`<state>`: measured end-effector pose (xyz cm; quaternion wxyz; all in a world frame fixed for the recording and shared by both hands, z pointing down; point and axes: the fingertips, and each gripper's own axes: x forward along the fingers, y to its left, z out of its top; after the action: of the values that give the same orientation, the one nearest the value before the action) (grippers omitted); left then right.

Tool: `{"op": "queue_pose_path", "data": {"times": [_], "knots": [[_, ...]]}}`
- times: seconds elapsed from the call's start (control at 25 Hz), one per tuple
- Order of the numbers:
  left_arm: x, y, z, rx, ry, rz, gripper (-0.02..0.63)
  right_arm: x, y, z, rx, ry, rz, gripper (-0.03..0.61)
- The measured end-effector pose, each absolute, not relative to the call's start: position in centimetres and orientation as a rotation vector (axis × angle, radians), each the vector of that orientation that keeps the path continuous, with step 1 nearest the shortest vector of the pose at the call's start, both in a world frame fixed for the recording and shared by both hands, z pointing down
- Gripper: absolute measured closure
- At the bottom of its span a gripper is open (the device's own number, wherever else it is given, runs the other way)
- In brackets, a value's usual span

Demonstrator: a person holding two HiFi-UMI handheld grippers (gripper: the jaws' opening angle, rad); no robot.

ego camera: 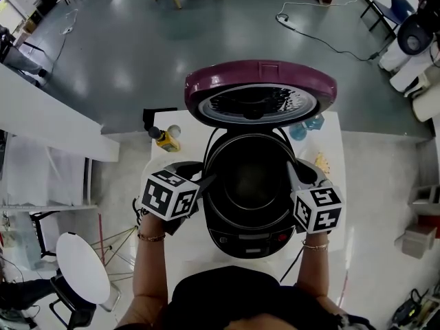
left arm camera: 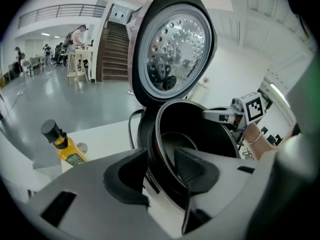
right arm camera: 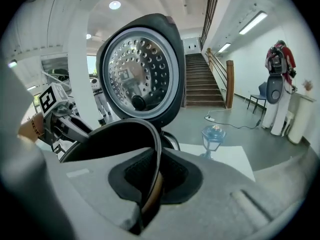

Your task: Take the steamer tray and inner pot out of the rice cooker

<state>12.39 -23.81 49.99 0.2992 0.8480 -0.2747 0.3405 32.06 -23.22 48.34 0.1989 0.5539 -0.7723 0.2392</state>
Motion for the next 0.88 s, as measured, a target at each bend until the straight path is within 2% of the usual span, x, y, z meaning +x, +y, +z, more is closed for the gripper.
{"op": "queue_pose_path", "data": {"times": [0.2,0.24,0.36,0.88], "knots": [[13.9,-22.4,50.1,2.269,-0.676,0.914,0.454,32.3,-23.1,48.3,1.553,-2.192,0.715,0.552],[13.8,-22.5,50.3,2.264,-0.716,0.955,0.506,32.2,-23.0,48.2,1.553,-2.190,0.711,0.552],[13.2,-22.8,50.1,2.227,-0.794,0.981,0.529,32.0,-22.9,47.8,1.563,-2.193,0.701,0.552],[12.9,-21.8,41.0,2.357,-1.033,0.805,0.557,32.0,-20.8,39.8,1.705,-2.328,0.567,0.552]]}}
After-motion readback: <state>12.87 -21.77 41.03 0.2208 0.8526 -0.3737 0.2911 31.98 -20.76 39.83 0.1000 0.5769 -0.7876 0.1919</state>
